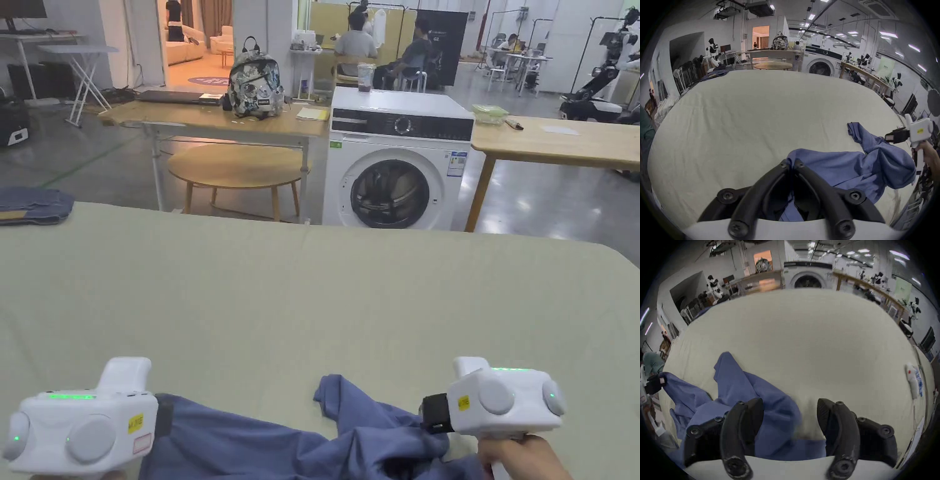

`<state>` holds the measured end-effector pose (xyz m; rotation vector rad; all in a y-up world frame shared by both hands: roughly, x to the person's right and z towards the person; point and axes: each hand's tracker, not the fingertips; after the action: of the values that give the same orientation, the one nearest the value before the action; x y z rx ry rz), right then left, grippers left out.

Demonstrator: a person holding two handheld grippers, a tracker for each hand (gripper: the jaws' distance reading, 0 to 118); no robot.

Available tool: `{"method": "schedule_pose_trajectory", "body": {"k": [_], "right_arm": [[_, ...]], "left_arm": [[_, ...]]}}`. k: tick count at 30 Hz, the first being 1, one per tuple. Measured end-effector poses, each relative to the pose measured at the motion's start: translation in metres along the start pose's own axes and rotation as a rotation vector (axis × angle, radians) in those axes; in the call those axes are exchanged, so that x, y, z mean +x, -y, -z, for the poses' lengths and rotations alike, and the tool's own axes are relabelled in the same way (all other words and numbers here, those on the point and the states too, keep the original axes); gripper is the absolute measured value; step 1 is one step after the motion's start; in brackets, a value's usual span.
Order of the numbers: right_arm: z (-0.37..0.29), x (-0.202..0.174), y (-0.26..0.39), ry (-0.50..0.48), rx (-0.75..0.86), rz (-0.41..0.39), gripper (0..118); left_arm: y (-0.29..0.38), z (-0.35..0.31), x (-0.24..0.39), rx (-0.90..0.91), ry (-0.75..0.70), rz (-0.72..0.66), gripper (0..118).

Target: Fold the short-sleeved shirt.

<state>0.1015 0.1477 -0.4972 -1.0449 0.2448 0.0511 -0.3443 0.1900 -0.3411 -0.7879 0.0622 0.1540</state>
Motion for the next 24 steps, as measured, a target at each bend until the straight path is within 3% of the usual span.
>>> {"method": "schedule_pose_trajectory", "body": {"k": [2,3,4,7,9,12,24], "right_arm": [[0.015,-0.006,-0.003,-0.012,-0.052,-0.005,69],[0.021,-0.007,-0.004,-0.017,-0.076,-0.005,63],[0.026,-0.009,-0.004,-0.012,-0.095,-0.006,43],[0.019,-0.022,0.003,0.064,-0.057,-0.039,2],[0.015,-0.022,0.006,0.022,-0.046,-0.030,2],[-0.004,-0.027,0.013,0.035,-0.009,-0.041,1],[-0.146,0.014,-0.008,0.183,0.406,-0.036,1]], "left_arm": [[0.001,0.001,0.001,-0.002,0.000,-0.001,0],[0.001,0.002,0.001,-0.004,-0.001,0.000,0],[0.002,0.002,0.001,-0.008,-0.001,0.000,0],[0.004,0.004,0.000,-0.017,-0.008,0.007,0],[0.004,0.003,-0.001,-0.018,-0.012,0.012,0],[0.003,0.000,-0.005,-0.011,-0.017,0.008,0],[-0.051,-0.066,-0.023,0.178,-0.052,0.006,0]]}}
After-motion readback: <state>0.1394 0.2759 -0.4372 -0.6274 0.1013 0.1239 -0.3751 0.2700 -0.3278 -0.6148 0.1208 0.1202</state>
